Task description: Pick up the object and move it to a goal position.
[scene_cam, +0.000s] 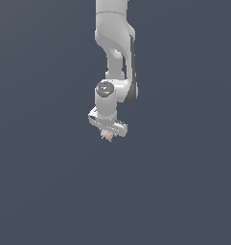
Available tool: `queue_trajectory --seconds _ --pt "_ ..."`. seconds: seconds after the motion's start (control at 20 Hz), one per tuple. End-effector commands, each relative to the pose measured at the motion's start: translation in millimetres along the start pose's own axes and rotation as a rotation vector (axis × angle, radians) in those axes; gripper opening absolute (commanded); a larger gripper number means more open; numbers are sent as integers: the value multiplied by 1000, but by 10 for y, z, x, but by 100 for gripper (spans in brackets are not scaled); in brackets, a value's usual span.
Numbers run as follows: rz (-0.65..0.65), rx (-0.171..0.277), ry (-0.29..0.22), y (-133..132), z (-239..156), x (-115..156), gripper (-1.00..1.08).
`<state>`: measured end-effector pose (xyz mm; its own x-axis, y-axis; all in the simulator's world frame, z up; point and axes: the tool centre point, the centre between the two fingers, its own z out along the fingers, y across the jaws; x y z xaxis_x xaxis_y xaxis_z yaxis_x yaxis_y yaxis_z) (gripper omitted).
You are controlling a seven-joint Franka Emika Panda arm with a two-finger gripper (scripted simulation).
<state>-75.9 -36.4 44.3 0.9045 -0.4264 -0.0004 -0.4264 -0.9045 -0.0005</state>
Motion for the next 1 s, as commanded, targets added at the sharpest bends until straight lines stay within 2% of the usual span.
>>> queue_trajectory --seconds 0.0,0.35,0.95 --pt "1 0 1 43 -51 31 -100" --pt "1 0 1 327 -380 219 -100" --pt "2 0 0 1152 -1344 792 -100"
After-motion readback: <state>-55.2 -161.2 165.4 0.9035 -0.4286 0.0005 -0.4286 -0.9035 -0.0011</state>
